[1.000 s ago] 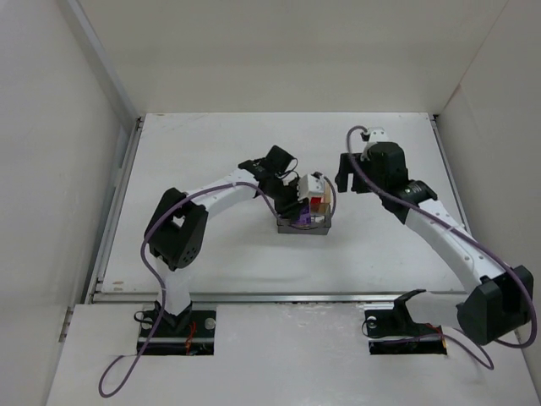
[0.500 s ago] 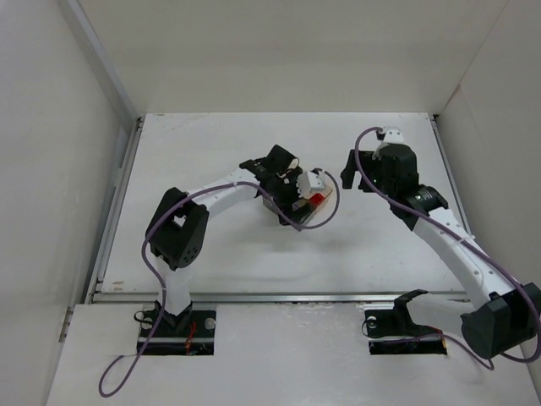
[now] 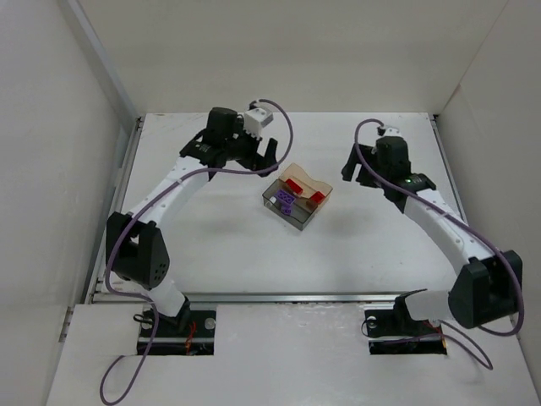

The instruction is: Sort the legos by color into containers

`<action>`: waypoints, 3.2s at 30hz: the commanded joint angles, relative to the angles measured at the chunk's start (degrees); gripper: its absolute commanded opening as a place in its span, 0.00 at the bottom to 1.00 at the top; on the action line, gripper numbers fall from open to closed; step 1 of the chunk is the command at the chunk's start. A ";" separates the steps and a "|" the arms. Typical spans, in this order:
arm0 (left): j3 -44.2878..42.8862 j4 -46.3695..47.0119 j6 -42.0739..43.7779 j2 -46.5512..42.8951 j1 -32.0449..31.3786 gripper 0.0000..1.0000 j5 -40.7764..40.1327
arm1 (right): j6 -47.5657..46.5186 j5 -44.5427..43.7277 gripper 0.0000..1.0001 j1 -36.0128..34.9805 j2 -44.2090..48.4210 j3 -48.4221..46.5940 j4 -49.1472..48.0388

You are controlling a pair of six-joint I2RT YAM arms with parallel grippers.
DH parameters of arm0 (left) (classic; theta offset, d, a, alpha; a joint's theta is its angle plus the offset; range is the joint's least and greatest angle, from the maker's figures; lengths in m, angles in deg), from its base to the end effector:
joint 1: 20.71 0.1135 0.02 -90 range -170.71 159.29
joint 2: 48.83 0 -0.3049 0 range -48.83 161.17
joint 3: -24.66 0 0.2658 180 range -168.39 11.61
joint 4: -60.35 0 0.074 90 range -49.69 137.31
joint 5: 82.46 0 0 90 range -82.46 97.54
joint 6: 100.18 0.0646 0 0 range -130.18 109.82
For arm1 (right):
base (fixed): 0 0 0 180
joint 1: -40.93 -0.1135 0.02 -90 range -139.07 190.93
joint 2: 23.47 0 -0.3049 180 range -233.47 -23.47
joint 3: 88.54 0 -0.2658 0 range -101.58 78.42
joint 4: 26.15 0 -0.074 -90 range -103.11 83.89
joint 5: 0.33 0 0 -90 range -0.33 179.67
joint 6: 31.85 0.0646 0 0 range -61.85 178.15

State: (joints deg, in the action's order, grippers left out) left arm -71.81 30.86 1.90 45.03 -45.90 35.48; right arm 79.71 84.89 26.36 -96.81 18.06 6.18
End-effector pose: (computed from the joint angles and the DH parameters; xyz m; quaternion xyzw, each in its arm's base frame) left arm 0.3699 -0.2074 0.3706 0.3840 0.7432 -0.2623 0.4811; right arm 0.3066 0.0741 0.3320 0.0734 0.8721 0.1148 0.4699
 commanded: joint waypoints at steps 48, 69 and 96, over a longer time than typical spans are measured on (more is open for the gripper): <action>8.80 3.26 -7.33 -8.08 8.32 1.00 -8.17 | 25.20 -25.20 0.53 -14.17 -22.62 -8.63 8.05; 8.27 3.26 -5.75 -8.08 8.84 1.00 -7.11 | 17.38 -9.29 0.13 -9.07 -33.80 -11.97 1.01; 10.38 3.79 -5.75 -10.19 8.84 1.00 -7.11 | -9.09 -7.10 0.10 -10.57 -44.43 -29.82 -1.71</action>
State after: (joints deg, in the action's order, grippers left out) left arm -61.99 32.93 -4.20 38.28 -37.35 27.48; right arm 72.85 76.13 15.70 -140.50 -8.87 5.55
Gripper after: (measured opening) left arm 0.997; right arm 0.090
